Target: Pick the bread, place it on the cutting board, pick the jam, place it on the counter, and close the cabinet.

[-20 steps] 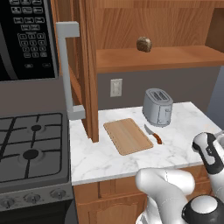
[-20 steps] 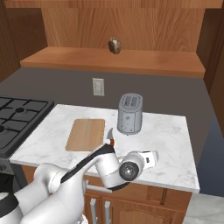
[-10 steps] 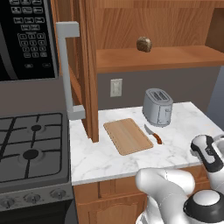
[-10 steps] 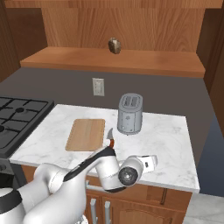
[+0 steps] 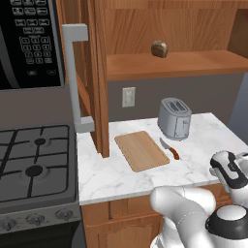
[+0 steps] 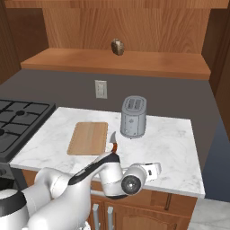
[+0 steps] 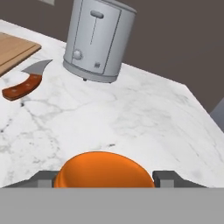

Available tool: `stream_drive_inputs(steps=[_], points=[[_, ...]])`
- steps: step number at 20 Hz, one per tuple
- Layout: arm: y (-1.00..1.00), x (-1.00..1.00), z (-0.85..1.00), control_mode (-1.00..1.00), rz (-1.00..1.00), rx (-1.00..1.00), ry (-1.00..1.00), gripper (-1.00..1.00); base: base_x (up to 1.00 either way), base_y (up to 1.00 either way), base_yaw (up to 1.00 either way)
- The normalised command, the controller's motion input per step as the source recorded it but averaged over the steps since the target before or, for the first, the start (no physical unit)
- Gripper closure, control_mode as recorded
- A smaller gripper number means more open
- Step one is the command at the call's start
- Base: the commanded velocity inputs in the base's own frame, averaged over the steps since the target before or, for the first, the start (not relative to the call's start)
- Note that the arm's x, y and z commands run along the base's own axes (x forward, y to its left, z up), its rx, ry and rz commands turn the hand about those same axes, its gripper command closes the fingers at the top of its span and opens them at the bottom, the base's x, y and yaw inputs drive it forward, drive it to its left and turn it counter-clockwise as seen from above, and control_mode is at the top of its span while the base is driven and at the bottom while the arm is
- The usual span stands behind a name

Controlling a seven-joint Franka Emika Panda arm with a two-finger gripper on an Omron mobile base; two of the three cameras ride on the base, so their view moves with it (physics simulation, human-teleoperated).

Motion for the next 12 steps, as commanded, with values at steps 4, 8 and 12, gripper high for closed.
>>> stream_drive_inputs(steps=[4, 8, 12], points=[[-0.03, 0.01, 0.00, -1.00, 0.00, 0.00, -0.05, 1.00, 0.00, 0.00, 0.00], [0.00, 0.01, 0.00, -1.00, 0.00, 0.00, -0.08, 1.00, 0.00, 0.00, 0.00], [-0.01, 0.01, 0.00, -1.00, 0.00, 0.00, -0.06, 1.00, 0.00, 0.00, 0.00]])
